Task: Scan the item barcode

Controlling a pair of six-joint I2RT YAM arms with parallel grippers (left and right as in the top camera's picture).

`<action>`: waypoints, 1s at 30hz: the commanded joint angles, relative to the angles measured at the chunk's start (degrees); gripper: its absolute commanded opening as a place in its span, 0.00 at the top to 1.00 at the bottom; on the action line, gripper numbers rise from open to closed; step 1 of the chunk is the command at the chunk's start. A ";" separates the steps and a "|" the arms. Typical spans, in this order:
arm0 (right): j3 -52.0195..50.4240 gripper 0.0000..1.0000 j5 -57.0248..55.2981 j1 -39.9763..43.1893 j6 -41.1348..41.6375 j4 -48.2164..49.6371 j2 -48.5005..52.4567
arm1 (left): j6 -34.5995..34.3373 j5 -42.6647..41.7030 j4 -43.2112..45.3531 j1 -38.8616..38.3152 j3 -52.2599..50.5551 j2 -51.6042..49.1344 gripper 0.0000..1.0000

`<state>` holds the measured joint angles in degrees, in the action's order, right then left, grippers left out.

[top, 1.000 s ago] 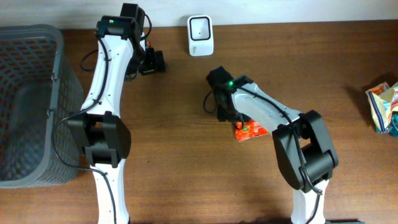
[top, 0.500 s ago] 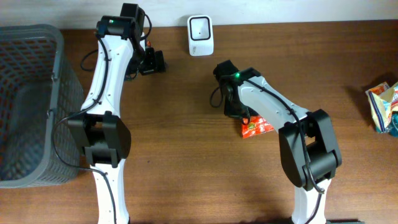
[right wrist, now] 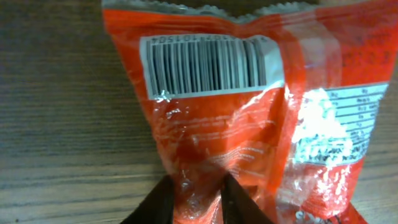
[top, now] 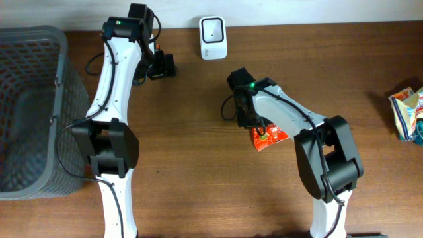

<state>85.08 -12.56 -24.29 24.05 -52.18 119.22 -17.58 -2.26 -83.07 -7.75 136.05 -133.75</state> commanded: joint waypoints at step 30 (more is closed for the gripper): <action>-5.01 0.54 45.33 25.42 -26.80 1.38 0.20 | 0.28 0.59 0.07 -0.07 -0.26 0.57 0.01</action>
<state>82.74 25.47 0.80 -1.48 -53.45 119.66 -17.58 -2.26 -83.02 -7.75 136.03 -133.75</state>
